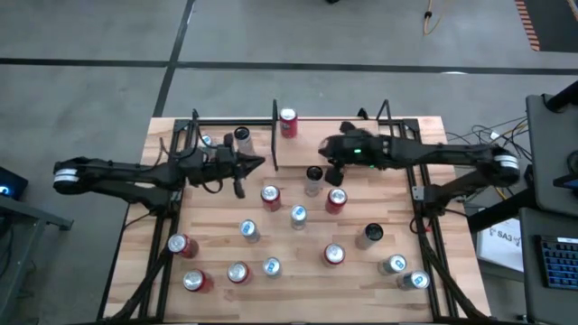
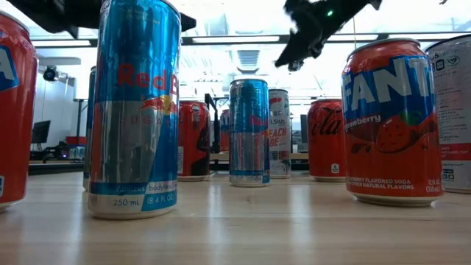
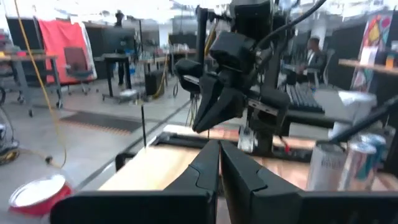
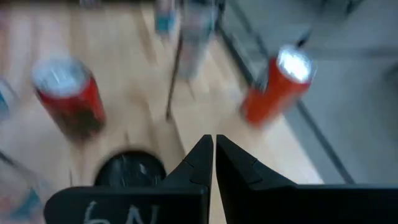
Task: Place canned beverage on shelf
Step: Put the orange soda can on the shelf
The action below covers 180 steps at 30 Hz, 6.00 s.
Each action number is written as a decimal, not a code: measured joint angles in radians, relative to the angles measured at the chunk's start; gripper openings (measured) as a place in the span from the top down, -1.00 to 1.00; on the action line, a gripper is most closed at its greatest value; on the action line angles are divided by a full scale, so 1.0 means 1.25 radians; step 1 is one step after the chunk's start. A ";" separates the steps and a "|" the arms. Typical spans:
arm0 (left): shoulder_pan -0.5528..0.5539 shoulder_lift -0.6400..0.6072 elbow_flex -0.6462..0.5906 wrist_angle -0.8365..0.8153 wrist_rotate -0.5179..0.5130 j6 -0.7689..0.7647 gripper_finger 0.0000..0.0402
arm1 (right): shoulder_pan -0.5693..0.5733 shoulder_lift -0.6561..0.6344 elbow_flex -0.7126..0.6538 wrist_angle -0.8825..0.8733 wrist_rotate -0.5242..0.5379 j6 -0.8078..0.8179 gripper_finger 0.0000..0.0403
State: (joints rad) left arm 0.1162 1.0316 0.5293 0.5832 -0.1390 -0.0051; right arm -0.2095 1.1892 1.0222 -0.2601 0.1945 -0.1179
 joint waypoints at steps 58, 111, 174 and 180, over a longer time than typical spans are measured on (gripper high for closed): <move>0.282 0.727 0.901 -0.958 -0.084 0.200 1.00 | -0.048 -0.194 -0.155 0.025 -0.011 -0.067 0.96; 0.366 0.726 0.967 -0.949 -0.008 0.229 1.00 | -0.048 -0.193 -0.155 0.020 -0.010 -0.073 0.95; 0.321 0.772 1.031 -1.116 0.020 0.456 1.00 | -0.048 -0.193 -0.159 0.020 -0.009 -0.076 0.95; 0.322 0.773 1.031 -1.105 0.014 0.446 1.00 | -0.048 -0.193 -0.159 0.020 -0.009 -0.076 0.95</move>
State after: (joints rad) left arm 0.5182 1.9976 1.8179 -0.7975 -0.1215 0.5525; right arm -0.2691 0.9478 0.8234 -0.2351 0.1837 -0.2134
